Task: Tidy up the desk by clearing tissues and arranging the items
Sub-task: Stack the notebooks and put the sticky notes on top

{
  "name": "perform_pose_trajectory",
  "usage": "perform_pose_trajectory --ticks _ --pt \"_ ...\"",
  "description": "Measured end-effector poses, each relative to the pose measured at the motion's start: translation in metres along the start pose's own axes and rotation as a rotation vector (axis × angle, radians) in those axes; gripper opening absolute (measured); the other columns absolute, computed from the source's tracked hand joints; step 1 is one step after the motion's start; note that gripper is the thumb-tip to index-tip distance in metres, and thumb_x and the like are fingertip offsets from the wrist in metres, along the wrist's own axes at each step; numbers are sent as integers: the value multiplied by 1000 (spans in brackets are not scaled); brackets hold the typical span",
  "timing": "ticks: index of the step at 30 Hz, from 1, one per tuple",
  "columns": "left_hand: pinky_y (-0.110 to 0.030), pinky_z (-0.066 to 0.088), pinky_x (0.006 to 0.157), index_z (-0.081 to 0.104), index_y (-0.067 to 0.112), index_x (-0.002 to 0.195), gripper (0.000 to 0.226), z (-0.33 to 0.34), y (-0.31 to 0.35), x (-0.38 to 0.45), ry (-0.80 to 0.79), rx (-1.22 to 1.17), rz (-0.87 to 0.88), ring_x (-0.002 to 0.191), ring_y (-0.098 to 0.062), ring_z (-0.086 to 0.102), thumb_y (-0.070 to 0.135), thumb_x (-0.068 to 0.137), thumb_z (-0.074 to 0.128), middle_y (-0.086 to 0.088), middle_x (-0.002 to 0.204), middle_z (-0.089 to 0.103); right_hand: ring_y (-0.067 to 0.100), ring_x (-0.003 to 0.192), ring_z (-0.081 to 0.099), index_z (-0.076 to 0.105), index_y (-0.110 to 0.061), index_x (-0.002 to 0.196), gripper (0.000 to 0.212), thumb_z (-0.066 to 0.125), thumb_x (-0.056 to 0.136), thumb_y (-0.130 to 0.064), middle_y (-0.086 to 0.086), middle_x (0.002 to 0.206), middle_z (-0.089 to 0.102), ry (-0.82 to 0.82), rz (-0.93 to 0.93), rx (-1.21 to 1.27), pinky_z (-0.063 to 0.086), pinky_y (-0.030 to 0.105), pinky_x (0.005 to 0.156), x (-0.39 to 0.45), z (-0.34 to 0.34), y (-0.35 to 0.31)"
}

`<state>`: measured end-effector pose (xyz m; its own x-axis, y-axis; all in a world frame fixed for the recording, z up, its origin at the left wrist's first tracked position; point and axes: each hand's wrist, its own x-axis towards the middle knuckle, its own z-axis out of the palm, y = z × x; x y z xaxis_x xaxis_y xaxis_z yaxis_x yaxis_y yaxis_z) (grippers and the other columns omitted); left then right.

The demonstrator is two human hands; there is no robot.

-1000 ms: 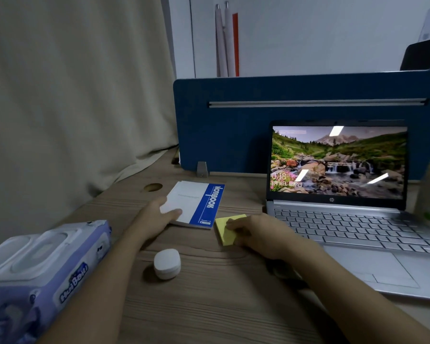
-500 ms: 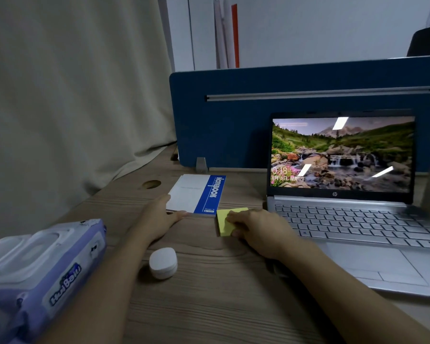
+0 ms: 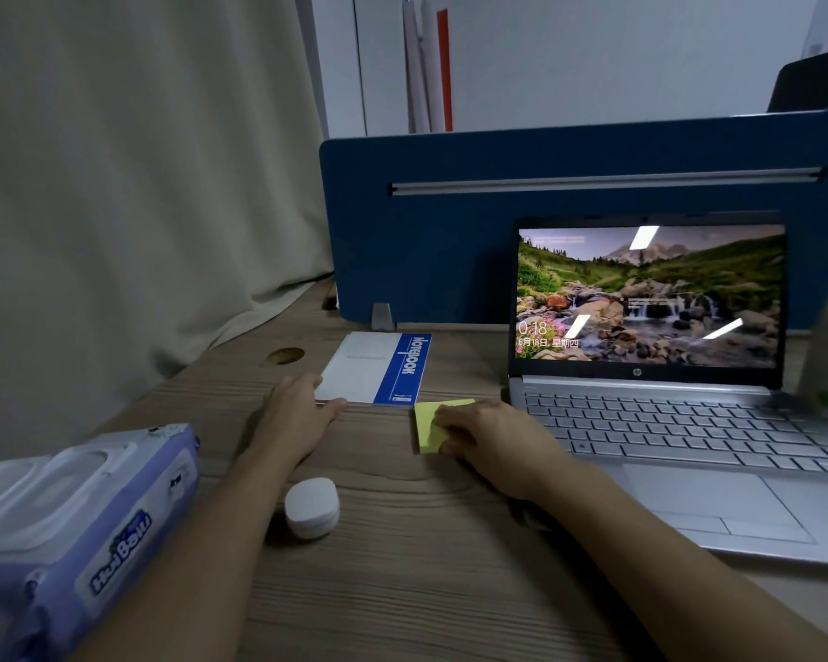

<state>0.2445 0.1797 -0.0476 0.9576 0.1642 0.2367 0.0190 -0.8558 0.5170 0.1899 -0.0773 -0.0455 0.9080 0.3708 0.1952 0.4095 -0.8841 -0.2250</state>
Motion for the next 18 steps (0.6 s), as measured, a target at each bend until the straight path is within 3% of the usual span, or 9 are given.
perform_pose_trajectory --ticks 4,9,12,15,18 --pt "-42 46 98 49 15 139 51 -1 -4 0 2 -55 22 123 -26 53 27 92 66 -11 138 54 23 116 54 54 -31 128 37 50 94 -46 4 129 59 9 4 34 49 43 94 1 2 2" --pt "-37 50 86 56 16 131 41 2 -10 6 -25 -119 75 107 -21 60 22 91 65 -8 125 63 25 131 35 48 -26 130 46 48 93 -53 -1 143 47 33 -13 -52 37 41 105 2 5 4" --pt "-43 48 98 47 21 143 54 6 -14 10 -69 -99 59 120 -25 55 31 92 64 -8 138 56 31 141 23 41 -27 126 48 42 91 -60 3 147 42 -2 47 -80 28 47 109 2 8 6" --pt "-47 41 105 40 31 147 65 9 -17 14 -113 -80 60 132 -27 44 49 89 62 -6 146 49 29 137 31 39 -27 125 52 41 89 -65 6 144 44 -22 75 -66 29 45 107 3 8 5" --pt "-49 38 103 44 42 143 63 11 -18 21 -137 -24 78 135 -29 37 62 85 59 -6 147 47 24 120 46 39 -29 128 66 52 79 -72 5 135 49 -11 99 -1 38 40 100 3 6 5"
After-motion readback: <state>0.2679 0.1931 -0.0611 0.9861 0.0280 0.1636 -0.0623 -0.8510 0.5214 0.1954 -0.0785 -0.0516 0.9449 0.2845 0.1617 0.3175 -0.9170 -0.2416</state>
